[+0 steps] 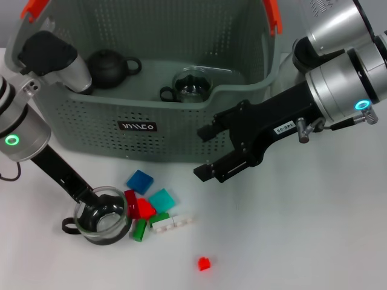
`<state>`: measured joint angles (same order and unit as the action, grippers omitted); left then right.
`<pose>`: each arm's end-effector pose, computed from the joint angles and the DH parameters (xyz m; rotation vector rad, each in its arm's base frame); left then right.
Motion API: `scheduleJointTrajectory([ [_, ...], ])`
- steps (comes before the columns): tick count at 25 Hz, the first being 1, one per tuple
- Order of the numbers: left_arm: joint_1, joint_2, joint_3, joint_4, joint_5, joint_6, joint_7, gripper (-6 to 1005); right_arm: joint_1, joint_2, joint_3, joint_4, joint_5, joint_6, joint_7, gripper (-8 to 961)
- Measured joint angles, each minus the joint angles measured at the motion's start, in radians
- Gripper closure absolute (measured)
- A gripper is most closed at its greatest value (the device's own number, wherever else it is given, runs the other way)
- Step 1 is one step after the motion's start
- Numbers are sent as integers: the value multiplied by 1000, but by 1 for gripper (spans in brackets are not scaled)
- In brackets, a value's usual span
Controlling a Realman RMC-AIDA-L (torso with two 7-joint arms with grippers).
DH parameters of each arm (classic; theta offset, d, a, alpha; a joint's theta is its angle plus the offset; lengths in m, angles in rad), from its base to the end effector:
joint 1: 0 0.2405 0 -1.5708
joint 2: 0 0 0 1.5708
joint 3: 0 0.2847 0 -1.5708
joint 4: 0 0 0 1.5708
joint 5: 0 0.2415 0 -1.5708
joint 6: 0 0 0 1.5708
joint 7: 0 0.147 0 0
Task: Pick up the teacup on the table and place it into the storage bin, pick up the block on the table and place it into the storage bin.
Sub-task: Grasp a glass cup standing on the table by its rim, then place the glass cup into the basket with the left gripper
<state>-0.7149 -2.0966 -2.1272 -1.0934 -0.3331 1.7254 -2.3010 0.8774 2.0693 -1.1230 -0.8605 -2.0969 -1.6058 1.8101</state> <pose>-0.2527 0.4003 0.0111 -2.6375 -1.1135 0.6721 0.1269 0.4236 -0.0468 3.0466 -0.2738 -0.1848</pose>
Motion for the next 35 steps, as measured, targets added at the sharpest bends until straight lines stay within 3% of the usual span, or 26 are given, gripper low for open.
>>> scheduleJointTrajectory([
  [5,-16,9,-33,-4,-1,36,-2,939,0,0,11,0,0,0,-4,56],
  [11,-40,32,-139,-56,-18,129,5,948,0,-1,28,0,1,0,-14,56],
  [14,-71,64,-232,-68,-73,204,15,952,1,-2,35,0,2,-3,-15,56],
  [19,-129,153,-367,-27,-264,316,3,953,6,-4,36,0,2,-27,-12,57],
  [22,-141,198,-354,17,-401,322,-29,950,10,-6,37,0,2,-48,-10,57],
  [26,-171,237,-352,77,-497,311,-38,947,14,-12,37,0,-1,-82,-3,57],
  [35,-249,270,-287,170,-489,73,-10,941,13,-19,27,12,-6,-173,-10,57],
])
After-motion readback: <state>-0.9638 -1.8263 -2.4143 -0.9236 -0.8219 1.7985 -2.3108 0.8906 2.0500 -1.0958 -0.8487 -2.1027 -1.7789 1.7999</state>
